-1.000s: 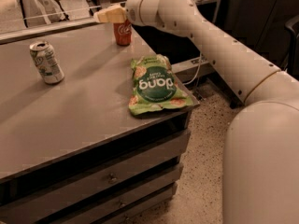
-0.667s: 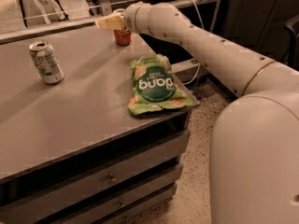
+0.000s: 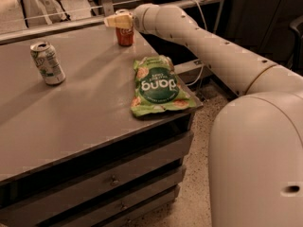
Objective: Move coke can near green rice chip bag
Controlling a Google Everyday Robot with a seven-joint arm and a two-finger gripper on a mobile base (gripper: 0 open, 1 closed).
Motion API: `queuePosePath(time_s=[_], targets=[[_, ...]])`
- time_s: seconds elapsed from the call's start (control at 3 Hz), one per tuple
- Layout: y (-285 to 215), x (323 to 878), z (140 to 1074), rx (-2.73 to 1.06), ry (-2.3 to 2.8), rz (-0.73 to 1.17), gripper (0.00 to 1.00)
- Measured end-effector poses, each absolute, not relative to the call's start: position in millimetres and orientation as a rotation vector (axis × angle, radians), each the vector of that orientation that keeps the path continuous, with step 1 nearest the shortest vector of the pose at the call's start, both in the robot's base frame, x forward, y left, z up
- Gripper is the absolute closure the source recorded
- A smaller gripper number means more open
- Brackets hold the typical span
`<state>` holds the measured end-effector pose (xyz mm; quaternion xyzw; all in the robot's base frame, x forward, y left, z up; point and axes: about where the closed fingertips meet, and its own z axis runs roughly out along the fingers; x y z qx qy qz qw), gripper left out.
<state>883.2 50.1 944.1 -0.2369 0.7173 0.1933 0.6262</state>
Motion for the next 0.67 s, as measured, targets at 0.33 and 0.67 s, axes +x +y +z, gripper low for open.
queuePosePath(time_s=[0.33, 0.67], targets=[[58.5, 883.1, 938.6, -0.613, 1.663, 0.530, 0.00], [72.9, 877.6, 932.0, -0.719, 1.678, 0.584, 0.00]])
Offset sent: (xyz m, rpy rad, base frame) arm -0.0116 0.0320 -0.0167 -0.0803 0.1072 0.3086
